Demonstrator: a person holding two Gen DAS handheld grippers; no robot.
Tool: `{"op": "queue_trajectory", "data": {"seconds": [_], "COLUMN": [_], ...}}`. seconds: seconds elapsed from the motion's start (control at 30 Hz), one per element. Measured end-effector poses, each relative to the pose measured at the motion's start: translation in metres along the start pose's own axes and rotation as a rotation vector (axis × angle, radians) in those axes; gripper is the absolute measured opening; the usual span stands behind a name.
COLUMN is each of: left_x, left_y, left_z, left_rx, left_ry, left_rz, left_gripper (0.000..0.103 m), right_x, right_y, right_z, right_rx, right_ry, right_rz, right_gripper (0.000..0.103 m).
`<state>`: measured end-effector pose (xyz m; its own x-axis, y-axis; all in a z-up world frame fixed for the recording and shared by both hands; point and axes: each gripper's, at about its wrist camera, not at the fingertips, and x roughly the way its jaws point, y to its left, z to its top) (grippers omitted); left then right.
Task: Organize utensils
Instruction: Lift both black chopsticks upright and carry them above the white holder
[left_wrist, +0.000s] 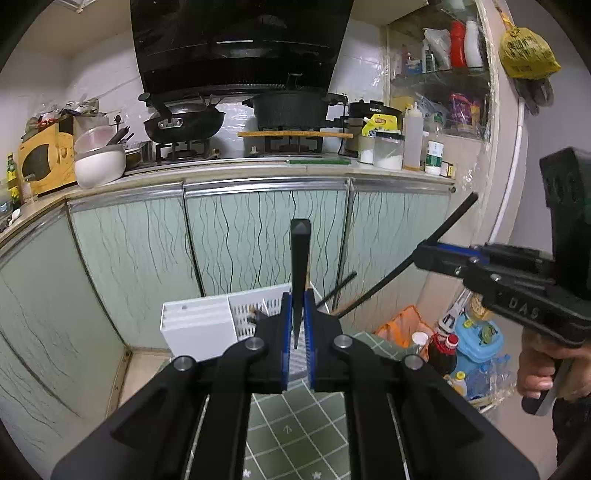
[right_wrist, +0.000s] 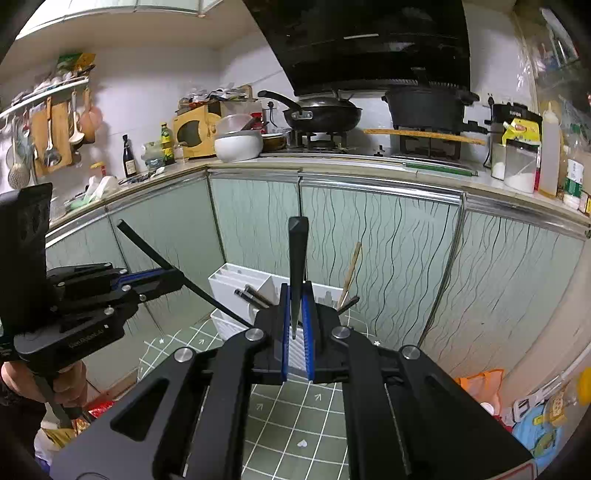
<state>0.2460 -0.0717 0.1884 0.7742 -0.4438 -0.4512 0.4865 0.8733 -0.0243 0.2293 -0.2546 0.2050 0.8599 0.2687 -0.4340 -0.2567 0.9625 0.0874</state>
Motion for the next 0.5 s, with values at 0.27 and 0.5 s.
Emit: {"op": "queue_trajectory", "data": {"seconds": [0.27, 0.5], "left_x": [0.031, 0.073], "left_y": [0.004, 0.010], "left_z": [0.022, 0.023], "left_rx": [0.031, 0.025], "left_ry": [-0.006, 0.032], "left_rz": [-0.006, -0.002], "left_gripper": [0.008, 0.008], "right_x": [0.031, 0.065], "right_y": [-0.020, -0.036], "right_z": [0.016, 0.019], "right_rx": [0.008, 0.013], "right_ry": [0.017, 0.046], "right_rz": [-0.019, -0.025], "right_gripper": [0.006, 0.006]}}
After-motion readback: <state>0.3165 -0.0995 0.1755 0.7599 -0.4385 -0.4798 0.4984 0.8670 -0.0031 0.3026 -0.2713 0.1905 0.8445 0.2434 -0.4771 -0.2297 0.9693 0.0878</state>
